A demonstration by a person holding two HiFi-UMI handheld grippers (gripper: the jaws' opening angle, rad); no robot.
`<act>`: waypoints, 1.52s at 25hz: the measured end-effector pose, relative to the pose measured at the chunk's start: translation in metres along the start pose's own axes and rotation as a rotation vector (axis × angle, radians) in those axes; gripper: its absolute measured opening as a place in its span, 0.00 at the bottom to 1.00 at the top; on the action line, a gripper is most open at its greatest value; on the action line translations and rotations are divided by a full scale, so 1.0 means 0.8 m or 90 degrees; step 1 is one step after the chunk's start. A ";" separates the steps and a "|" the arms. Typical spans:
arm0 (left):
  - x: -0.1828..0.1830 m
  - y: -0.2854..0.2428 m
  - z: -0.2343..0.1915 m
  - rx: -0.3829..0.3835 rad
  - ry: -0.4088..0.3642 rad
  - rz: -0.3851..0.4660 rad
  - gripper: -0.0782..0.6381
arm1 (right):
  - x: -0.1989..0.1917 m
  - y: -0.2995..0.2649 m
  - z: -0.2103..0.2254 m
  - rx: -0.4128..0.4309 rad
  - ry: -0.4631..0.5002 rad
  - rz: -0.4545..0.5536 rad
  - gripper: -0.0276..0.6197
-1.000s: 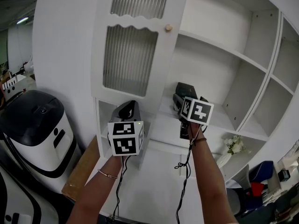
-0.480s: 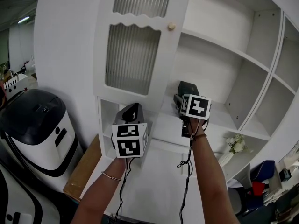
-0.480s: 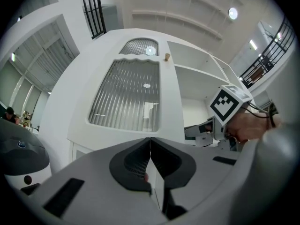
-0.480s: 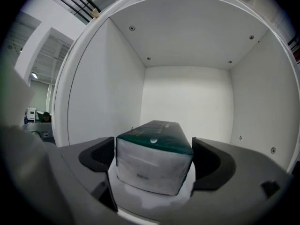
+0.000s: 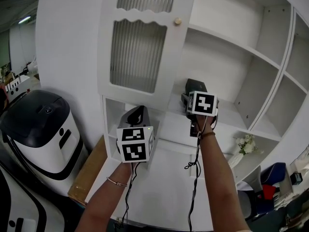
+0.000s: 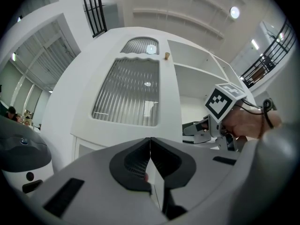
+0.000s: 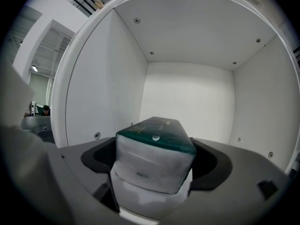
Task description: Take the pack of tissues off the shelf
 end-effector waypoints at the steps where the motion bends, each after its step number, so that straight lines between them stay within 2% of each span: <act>1: 0.000 0.001 0.000 0.001 0.000 0.000 0.13 | 0.000 0.000 0.000 0.001 0.000 -0.001 0.78; 10: 0.004 0.009 0.003 0.003 -0.010 -0.002 0.13 | 0.002 0.006 0.005 0.015 -0.018 0.013 0.71; 21: 0.006 0.012 0.020 -0.006 -0.011 -0.006 0.13 | 0.010 0.037 0.018 0.004 -0.039 0.067 0.70; 38: -0.012 0.022 0.070 -0.061 0.018 -0.011 0.13 | -0.008 0.152 0.034 0.004 -0.082 0.171 0.70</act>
Point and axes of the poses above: the fingertips, and each gripper's own axes: y backward along the fingers, z to its right, x out of its top, the point moved 6 cm from there along y, backward along the fingers, and after that the axes turned 9 degrees about z, right-handed, at the moved point
